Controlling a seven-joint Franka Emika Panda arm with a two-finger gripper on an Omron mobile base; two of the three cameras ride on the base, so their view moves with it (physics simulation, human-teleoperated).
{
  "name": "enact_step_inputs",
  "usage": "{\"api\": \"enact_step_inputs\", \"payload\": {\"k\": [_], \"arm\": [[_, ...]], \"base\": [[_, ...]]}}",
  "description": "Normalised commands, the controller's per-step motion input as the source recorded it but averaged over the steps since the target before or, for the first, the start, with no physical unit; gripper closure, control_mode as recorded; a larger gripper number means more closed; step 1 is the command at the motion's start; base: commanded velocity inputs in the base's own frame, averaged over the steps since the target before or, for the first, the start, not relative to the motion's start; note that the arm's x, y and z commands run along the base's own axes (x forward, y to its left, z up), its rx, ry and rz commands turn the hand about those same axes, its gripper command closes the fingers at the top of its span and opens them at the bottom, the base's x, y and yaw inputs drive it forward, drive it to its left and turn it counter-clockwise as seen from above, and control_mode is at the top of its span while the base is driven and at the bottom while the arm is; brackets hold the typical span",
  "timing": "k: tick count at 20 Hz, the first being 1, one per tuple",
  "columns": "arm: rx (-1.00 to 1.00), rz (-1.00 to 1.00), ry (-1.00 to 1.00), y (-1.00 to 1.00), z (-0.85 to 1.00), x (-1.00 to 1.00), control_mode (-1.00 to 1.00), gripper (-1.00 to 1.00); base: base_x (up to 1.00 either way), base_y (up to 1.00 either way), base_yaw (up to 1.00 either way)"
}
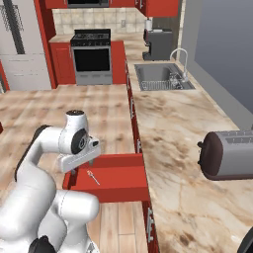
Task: Pick up the metallic utensils from the counter and place them in the open drawer. Make sure not to pick up any wooden utensils.
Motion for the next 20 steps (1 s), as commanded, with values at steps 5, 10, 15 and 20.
{"api": "enact_step_inputs", "payload": {"k": [5, 10, 15, 20], "arm": [[0.18, -0.27, -0.11, 0.0, 0.98, -0.52, -1.0, -1.0], [0.01, -0.23, 0.14, -0.12, 0.99, -0.19, -1.0, -1.0], [0.0, -0.22, 0.19, -0.04, 0.9, 0.0, -1.0, -1.0], [0.01, -0.02, 0.03, 0.0, 0.12, 0.0, -1.0, -1.0]], "base": [[0.0, 0.0, 0.0], [0.0, 0.0, 0.0], [0.0, 0.0, 0.0], [0.0, 0.0, 0.0]]}}
